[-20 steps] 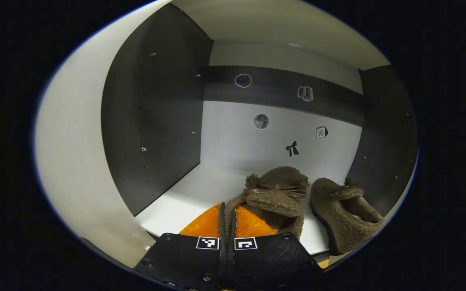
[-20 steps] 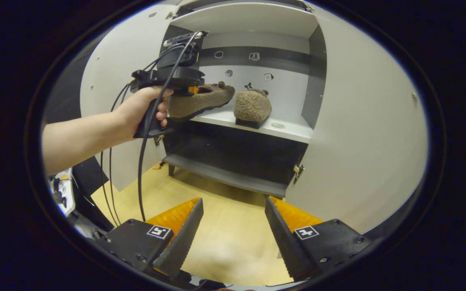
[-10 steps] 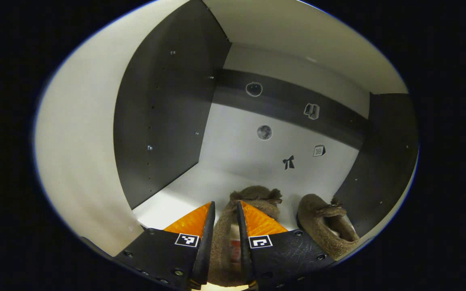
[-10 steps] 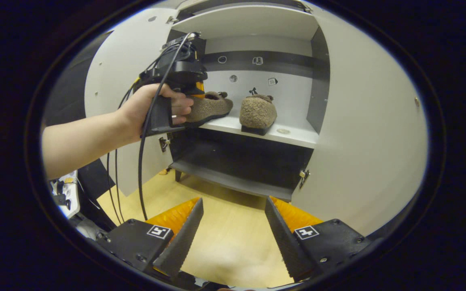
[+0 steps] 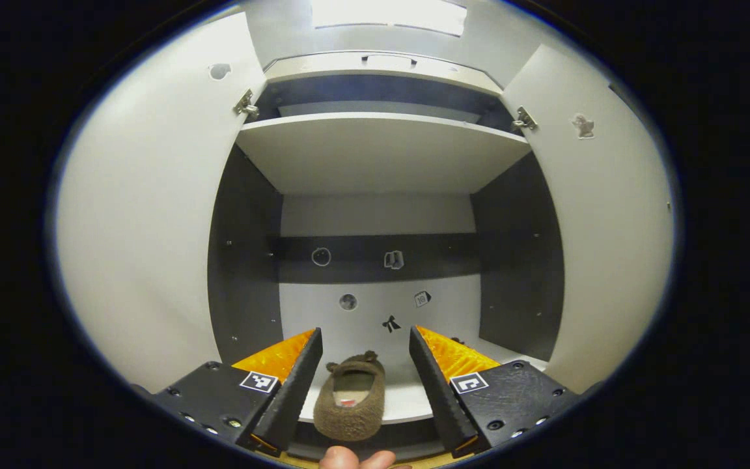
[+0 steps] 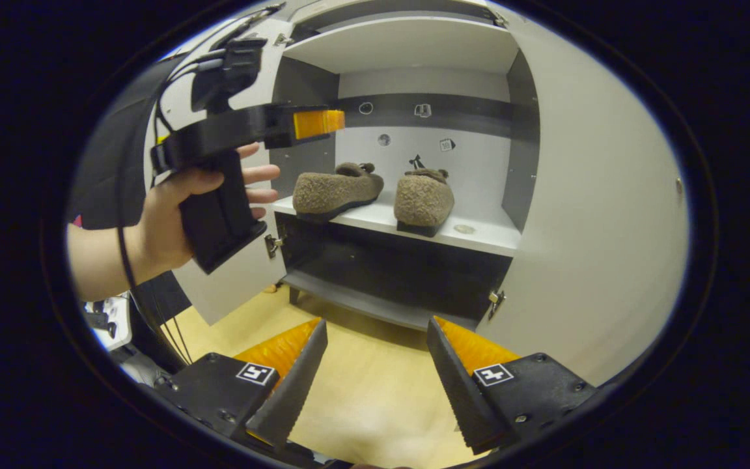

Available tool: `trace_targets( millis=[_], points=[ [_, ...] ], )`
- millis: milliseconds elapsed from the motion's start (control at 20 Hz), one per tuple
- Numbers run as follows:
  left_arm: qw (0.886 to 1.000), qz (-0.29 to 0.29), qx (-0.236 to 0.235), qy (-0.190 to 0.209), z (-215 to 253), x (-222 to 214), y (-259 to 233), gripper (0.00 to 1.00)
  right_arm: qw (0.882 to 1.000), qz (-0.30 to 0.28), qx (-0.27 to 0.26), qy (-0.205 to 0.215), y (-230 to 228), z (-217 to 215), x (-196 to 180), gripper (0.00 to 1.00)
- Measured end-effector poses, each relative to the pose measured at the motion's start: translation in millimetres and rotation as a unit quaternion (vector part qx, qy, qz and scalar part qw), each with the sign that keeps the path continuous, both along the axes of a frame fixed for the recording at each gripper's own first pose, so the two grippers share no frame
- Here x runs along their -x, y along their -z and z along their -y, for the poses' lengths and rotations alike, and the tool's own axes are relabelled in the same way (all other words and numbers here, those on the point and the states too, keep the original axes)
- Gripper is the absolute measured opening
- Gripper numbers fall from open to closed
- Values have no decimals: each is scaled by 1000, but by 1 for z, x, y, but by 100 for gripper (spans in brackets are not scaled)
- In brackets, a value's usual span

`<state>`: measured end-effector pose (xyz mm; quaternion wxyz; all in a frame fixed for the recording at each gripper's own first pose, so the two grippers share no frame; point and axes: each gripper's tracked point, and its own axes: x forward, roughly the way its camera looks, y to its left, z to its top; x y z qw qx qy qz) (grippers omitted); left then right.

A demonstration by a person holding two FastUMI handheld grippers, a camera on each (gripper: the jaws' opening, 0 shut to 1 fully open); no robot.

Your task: Grab one shoe with the right hand and put it into the shoe cabinet, grab the other shoe with the left hand and put it into the shoe cabinet; then close the right door with the right hand and the left door with the left hand.

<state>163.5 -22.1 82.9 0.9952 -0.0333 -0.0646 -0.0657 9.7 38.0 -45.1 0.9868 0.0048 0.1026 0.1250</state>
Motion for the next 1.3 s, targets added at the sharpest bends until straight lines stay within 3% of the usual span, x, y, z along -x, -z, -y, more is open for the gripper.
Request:
trace_targets(
  millis=[100,200,300,350,400,550,900,1300],
  points=[
    [999,-43,29,14,5,20,15,80,1000,3,-5,-1,-4,-1,0,96],
    [998,-42,46,8,-7,38,16,88,1000,8,-9,0,-10,0,1,96],
    [997,-55,56,14,-11,50,28,90,1000,15,-10,5,-15,2,1,96],
    [996,-73,55,20,-10,53,40,74,1000,18,-10,9,-17,3,1,96],
    [994,-92,50,26,-7,53,54,89,1000,21,-12,14,-20,4,-1,96],
    [990,-130,55,32,-4,57,79,90,999,36,-24,22,-36,3,1,96],
    [992,-108,56,27,-26,96,57,89,986,150,-43,51,-131,18,38,96],
    [995,-79,59,21,-58,125,7,89,972,217,-58,75,-205,43,84,96]
  ],
)
